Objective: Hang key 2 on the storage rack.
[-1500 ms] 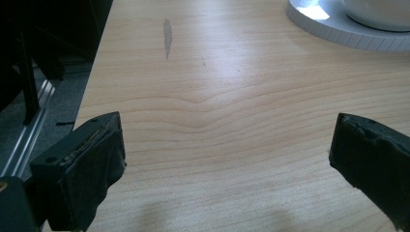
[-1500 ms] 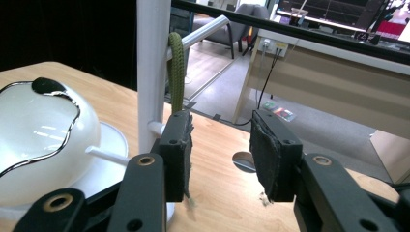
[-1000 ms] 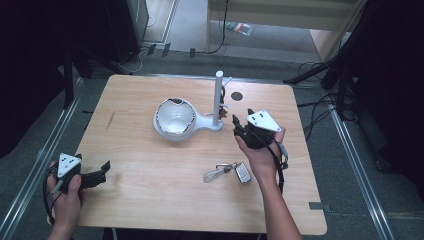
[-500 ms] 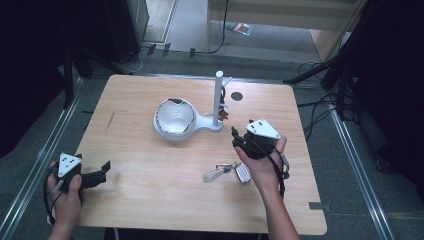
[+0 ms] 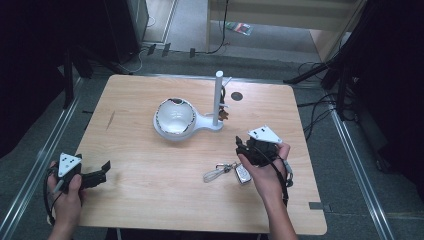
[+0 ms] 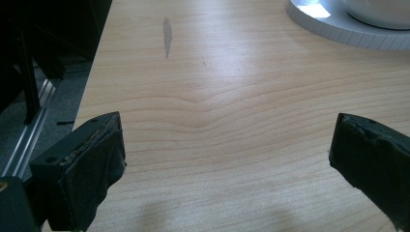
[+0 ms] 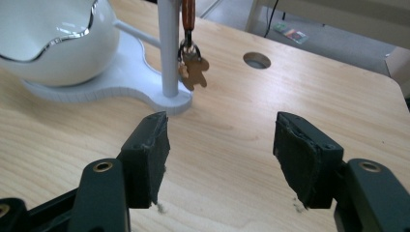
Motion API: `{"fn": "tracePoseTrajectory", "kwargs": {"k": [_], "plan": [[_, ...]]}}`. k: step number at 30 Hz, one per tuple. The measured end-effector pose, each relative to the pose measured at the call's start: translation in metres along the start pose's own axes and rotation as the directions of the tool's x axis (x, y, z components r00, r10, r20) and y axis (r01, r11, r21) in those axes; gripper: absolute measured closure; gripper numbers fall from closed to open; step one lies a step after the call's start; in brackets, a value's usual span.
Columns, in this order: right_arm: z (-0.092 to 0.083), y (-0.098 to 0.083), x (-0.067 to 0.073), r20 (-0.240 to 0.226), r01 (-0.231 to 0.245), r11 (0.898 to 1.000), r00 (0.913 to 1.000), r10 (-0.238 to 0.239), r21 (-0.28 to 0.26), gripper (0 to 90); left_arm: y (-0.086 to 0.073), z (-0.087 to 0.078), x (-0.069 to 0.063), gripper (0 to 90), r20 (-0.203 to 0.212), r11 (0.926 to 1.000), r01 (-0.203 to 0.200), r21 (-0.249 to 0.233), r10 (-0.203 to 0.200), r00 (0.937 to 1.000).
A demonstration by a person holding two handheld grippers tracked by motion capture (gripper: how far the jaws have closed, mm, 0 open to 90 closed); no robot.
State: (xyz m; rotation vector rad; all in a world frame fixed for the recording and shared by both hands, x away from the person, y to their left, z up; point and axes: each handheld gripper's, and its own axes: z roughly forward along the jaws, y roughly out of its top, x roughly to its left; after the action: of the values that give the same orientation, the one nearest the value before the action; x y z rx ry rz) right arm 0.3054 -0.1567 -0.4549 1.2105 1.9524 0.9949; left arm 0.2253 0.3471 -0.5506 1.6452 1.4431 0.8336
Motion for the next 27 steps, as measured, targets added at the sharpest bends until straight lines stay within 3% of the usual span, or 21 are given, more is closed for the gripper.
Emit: {"fn": "tracePoseTrajectory", "kwargs": {"k": [7, 12, 17, 22, 25, 26, 27], "plan": [[0.001, -0.013, -0.001, -0.002, -0.005, 0.998, 1.0000, 0.005, 0.062, 38.7, 0.000, 0.000, 0.000, 0.0, 0.001, 1.0000, 0.001, 0.001, -0.001, 1.0000], [0.006, -0.025, 0.002, -0.058, 0.032, 0.989, 0.9980, -0.024, 0.142, 39.6, 0.000, 0.000, 0.000, 0.0, 0.002, 1.0000, 0.002, 0.001, -0.002, 1.0000], [0.012, -0.030, 0.005, -0.101, 0.059, 0.981, 0.9941, -0.041, 0.184, 40.8, 0.000, 0.000, 0.000, 0.0, -0.001, 1.0000, 0.001, 0.000, -0.001, 1.0000], [0.019, -0.037, 0.011, -0.177, 0.128, 0.966, 0.9802, -0.088, 0.225, 41.5, 0.000, 0.000, 0.000, 0.0, 0.000, 1.0000, 0.000, -0.001, 0.000, 1.0000], [0.021, -0.038, 0.016, -0.231, 0.187, 0.956, 0.9637, -0.135, 0.224, 41.8, 0.000, 0.000, 0.000, 0.0, 0.001, 1.0000, 0.000, -0.001, 0.000, 1.0000], [0.021, -0.038, 0.016, -0.231, 0.187, 0.956, 0.9637, -0.135, 0.224, 41.8, 0.000, 0.000, 0.000, 0.0, 0.001, 1.0000, 0.000, -0.001, 0.000, 1.0000], [0.022, -0.039, 0.017, -0.248, 0.217, 0.952, 0.9554, -0.161, 0.218, 41.8, 0.000, 0.000, 0.000, 0.0, 0.001, 1.0000, 0.000, -0.001, 0.000, 1.0000]]}}
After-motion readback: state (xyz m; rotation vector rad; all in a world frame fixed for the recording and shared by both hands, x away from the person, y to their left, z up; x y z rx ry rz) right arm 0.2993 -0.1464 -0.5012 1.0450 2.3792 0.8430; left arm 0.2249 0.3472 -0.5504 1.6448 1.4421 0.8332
